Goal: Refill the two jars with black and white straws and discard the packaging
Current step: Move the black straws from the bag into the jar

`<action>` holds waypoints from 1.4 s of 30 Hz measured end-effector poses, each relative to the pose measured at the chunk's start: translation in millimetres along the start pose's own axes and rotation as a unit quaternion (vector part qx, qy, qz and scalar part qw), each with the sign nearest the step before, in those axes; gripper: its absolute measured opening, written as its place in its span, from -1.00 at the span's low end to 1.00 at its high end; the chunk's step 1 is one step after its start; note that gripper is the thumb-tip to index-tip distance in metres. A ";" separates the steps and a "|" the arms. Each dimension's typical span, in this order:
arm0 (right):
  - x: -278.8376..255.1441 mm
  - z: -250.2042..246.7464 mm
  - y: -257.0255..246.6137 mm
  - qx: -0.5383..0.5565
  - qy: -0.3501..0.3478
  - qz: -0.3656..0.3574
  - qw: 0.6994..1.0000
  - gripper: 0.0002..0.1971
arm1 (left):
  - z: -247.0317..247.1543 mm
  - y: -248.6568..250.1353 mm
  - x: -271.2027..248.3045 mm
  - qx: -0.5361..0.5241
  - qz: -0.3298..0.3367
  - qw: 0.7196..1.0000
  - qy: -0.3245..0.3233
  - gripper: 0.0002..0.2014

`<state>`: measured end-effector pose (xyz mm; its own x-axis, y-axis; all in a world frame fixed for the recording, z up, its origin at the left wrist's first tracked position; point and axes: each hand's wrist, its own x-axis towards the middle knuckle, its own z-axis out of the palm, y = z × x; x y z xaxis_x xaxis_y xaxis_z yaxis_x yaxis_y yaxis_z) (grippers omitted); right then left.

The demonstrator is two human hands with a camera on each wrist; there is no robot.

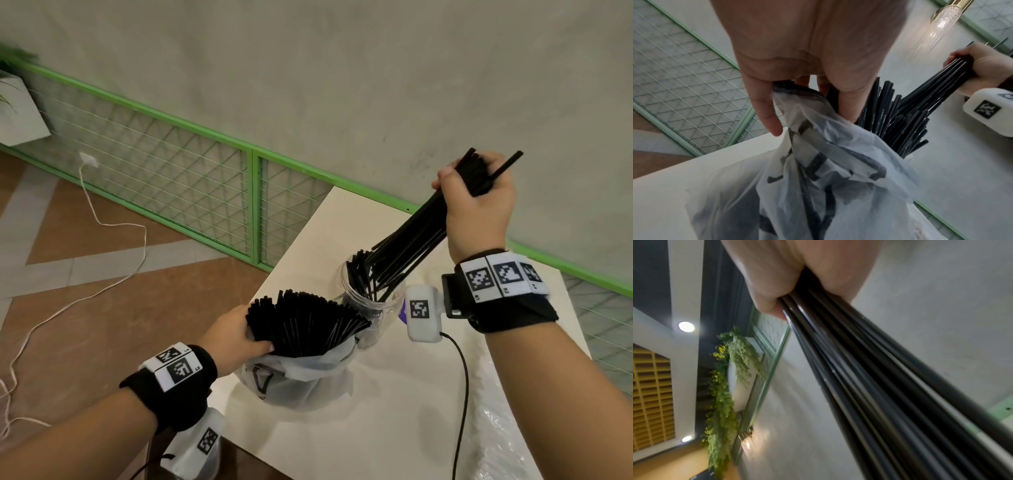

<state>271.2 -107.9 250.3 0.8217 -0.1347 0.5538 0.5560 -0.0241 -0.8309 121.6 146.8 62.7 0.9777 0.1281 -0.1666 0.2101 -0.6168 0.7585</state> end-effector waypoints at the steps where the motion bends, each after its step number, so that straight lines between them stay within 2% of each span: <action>1: 3.1 -0.7 -3.2 0.016 0.006 -0.002 1.000 -0.77 | -0.4 -0.6 0.2 0.000 -0.002 1.000 -0.001 -0.59; 5: 12.7 -4.5 4.6 0.091 0.042 0.065 0.993 -0.81 | -1.5 -1.2 1.0 0.004 -0.002 1.000 -0.005 -0.56; 8: 15.0 -8.5 20.1 0.114 0.121 0.106 0.980 -0.79 | -1.3 -1.3 1.0 0.008 -0.001 1.000 -0.005 -0.54; 11: 16.3 -16.8 30.7 0.119 0.177 0.097 0.972 -0.79 | -1.9 -3.7 1.1 0.009 -0.002 1.000 -0.011 -0.51; 14: 7.3 -23.1 39.6 0.079 0.179 0.090 0.976 -0.80 | -2.5 -5.0 0.6 0.003 -0.004 1.000 -0.011 -0.52; 17: -11.6 -24.3 48.6 0.002 0.138 0.075 0.988 -0.80 | -2.3 -5.2 -0.3 -0.003 0.000 1.000 -0.009 -0.54; 22: -51.6 -6.8 69.3 -0.058 -0.013 0.061 0.996 -0.66 | -1.6 -7.3 -0.1 -0.003 -0.004 1.000 -0.016 -0.52; 24: -63.0 -1.2 80.7 -0.089 -0.064 0.073 0.991 -0.69 | -1.8 -7.2 0.1 -0.006 -0.006 1.000 -0.016 -0.52; 28: -65.9 -4.5 102.3 -0.142 -0.077 0.142 0.977 -0.80 | -1.0 -6.3 -0.4 -0.010 -0.013 1.000 -0.013 -0.53; 32: -57.4 -5.5 106.8 -0.174 -0.130 0.184 0.959 -0.82 | 0.3 -6.3 -1.4 -0.011 -0.014 1.000 -0.009 -0.53; 37: -43.7 -6.5 101.8 -0.124 -0.053 0.202 0.970 -0.78 | 1.0 -4.0 -2.1 -0.009 -0.010 1.000 -0.007 -0.51; 42: -62.1 -13.5 113.3 -0.256 -0.155 0.186 0.936 -0.68 | 1.2 -4.1 -3.0 -0.005 -0.011 1.000 -0.011 -0.51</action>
<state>281.4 -115.6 121.0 0.9875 0.0632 0.1443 0.1562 -0.5148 -0.8430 117.8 148.0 59.3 0.9723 0.1253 -0.1972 0.2324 -0.6059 0.7608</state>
